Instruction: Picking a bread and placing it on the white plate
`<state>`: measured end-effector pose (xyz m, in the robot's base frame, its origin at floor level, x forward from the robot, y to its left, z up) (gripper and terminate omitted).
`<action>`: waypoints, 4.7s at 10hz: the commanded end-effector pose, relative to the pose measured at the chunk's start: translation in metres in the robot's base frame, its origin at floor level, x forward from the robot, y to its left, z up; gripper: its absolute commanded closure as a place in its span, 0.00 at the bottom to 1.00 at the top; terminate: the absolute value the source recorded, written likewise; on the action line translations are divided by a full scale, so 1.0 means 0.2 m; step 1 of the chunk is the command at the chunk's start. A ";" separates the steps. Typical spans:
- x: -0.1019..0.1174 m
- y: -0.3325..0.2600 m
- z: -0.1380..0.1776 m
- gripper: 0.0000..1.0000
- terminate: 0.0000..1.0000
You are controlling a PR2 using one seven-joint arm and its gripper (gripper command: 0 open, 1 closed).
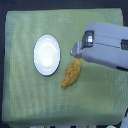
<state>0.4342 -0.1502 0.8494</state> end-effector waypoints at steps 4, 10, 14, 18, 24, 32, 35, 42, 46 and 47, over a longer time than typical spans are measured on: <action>-0.05 0.33 -0.39 0.00 0.00; 0.01 0.23 -0.59 0.00 0.00; -0.05 0.19 -0.64 0.00 0.00; -0.09 0.21 -0.67 0.00 0.00; -0.10 0.24 -0.59 1.00 0.00; -0.07 0.24 -0.56 1.00 0.00; -0.06 0.21 -0.51 1.00 0.00; -0.03 0.26 -0.20 1.00 0.00; 0.04 0.29 0.10 1.00 0.00; 0.06 0.34 0.14 1.00 0.00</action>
<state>0.4302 -0.0977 0.8360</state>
